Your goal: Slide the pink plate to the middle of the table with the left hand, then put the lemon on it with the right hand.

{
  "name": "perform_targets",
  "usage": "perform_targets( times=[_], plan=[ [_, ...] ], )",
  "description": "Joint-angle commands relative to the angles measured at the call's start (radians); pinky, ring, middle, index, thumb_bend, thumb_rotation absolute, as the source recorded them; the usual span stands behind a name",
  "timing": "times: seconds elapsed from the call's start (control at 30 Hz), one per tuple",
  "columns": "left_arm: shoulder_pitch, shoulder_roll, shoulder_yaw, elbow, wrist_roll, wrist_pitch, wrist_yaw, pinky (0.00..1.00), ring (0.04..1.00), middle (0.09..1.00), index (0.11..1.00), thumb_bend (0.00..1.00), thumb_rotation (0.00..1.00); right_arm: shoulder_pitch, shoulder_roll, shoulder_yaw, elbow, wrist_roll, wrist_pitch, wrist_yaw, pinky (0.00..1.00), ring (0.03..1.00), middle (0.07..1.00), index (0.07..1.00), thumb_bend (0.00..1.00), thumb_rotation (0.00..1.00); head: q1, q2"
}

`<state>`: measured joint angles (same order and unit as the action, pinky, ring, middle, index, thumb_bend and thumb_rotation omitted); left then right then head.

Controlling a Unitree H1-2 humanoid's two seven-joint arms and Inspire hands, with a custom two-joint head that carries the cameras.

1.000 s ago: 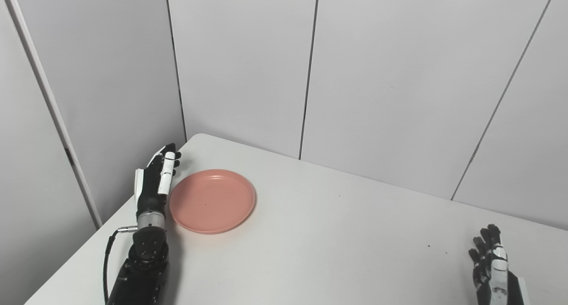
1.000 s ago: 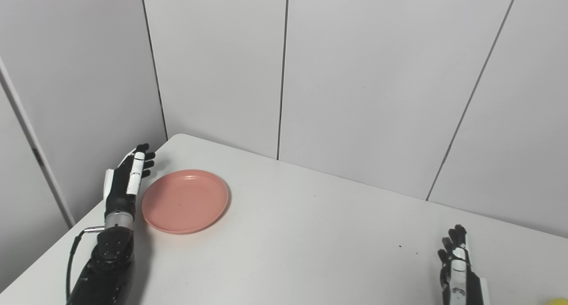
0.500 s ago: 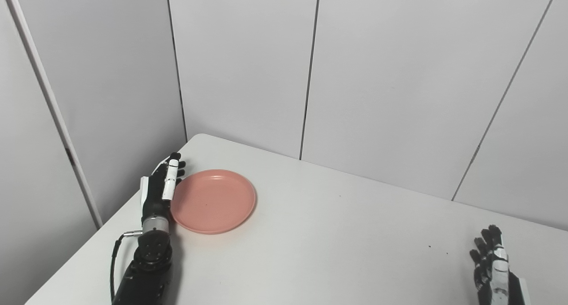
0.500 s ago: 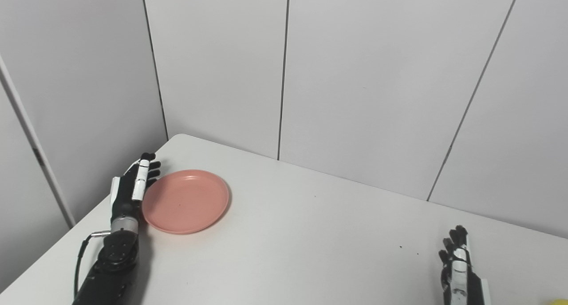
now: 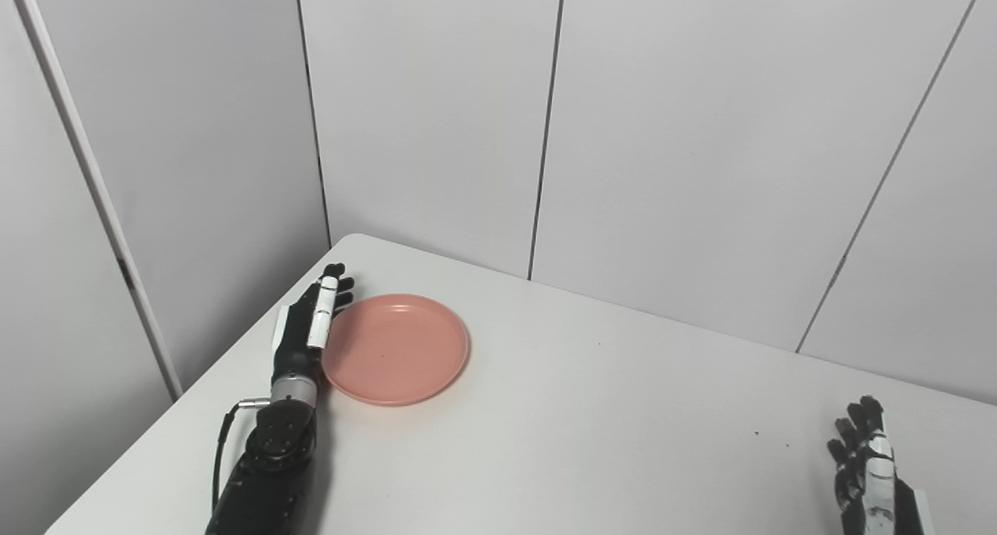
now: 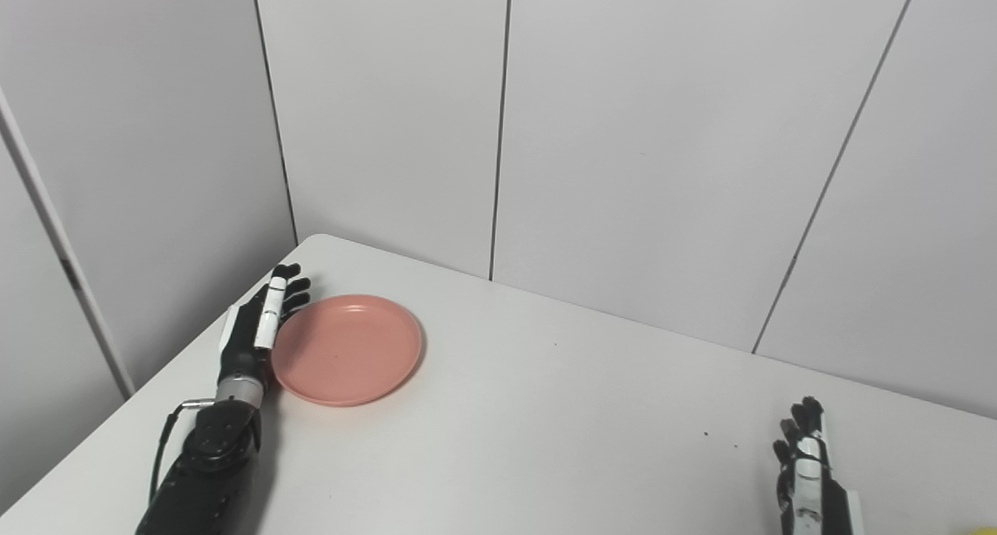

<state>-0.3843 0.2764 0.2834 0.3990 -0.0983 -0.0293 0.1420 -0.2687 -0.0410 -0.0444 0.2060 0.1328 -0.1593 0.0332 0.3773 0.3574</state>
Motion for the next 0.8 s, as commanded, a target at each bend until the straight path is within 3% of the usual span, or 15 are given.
perform_targets(
  times=[0.0,0.33,0.53,0.77],
  plan=[
    [-0.037,0.011,-0.009,-0.045,-0.014,0.015,-0.025,0.85,0.837,0.820,0.812,0.58,1.00,0.013,-0.002,-0.008,-0.006,0.000,0.008,0.001,1.00,0.999,0.994,1.000,0.62,1.00,0.000,0.000],
    [-0.040,-0.004,-0.039,-0.071,-0.037,0.069,-0.065,0.85,0.841,0.834,0.822,0.59,1.00,0.017,0.001,-0.008,-0.006,0.005,0.009,0.001,1.00,0.999,0.994,1.000,0.62,1.00,-0.006,0.002],
    [-0.050,-0.008,-0.078,-0.045,-0.035,0.018,-0.108,0.82,0.829,0.823,0.812,0.56,1.00,0.016,0.005,-0.007,-0.002,-0.001,0.001,-0.001,1.00,0.992,0.992,0.996,0.63,1.00,-0.015,0.006],
    [-0.055,-0.020,-0.108,-0.046,-0.041,0.027,-0.141,0.82,0.823,0.815,0.805,0.61,1.00,0.017,0.009,-0.007,0.000,0.002,-0.003,0.000,1.00,0.998,0.995,1.000,0.63,1.00,-0.027,0.013]
  ],
)
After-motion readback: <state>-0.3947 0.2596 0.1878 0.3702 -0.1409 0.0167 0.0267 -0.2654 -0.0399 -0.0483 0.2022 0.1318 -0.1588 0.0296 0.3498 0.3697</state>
